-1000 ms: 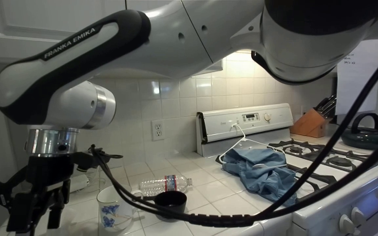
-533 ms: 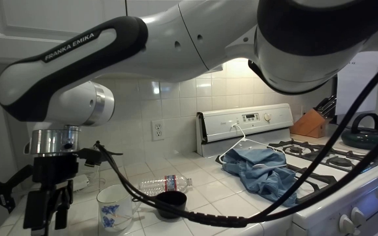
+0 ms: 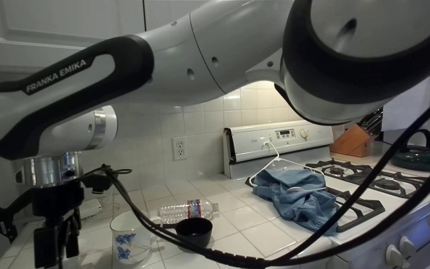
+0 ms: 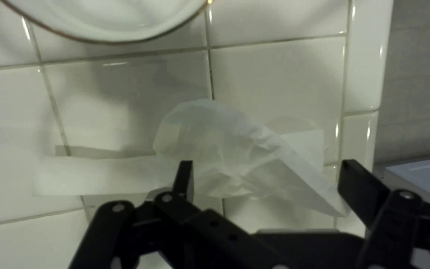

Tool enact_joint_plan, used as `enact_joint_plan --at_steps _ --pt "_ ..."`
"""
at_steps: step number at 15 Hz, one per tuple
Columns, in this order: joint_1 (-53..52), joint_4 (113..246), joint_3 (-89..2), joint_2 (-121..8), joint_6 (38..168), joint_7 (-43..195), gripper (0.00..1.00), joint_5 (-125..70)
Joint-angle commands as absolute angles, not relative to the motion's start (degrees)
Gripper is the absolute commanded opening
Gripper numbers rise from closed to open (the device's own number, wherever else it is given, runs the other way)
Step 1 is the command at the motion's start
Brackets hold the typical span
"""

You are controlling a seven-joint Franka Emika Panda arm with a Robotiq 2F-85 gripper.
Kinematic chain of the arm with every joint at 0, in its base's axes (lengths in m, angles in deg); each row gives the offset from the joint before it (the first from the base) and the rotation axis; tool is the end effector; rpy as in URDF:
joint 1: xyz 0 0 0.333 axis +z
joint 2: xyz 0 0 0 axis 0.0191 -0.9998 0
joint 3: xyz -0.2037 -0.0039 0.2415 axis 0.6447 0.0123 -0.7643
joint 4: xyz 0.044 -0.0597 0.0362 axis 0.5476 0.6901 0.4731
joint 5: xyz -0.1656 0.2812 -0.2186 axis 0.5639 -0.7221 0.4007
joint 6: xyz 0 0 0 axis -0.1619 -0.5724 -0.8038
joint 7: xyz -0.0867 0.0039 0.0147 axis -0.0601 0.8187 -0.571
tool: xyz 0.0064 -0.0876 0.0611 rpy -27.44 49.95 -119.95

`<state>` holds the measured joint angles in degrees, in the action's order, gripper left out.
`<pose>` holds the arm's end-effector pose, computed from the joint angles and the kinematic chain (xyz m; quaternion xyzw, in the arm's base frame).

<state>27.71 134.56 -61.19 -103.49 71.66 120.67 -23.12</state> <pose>0.6330 0.4598 0.2351 -0.7745 -0.6279 0.0561 0.0517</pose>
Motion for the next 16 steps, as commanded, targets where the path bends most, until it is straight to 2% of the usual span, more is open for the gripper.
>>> enact_joint_plan --at_steps 1,16 --pt "29.99 127.31 -60.1 -108.38 71.97 120.91 1.0 -21.41" --pt "33.85 114.58 -55.69 -118.43 72.21 118.25 1.0 -21.32"
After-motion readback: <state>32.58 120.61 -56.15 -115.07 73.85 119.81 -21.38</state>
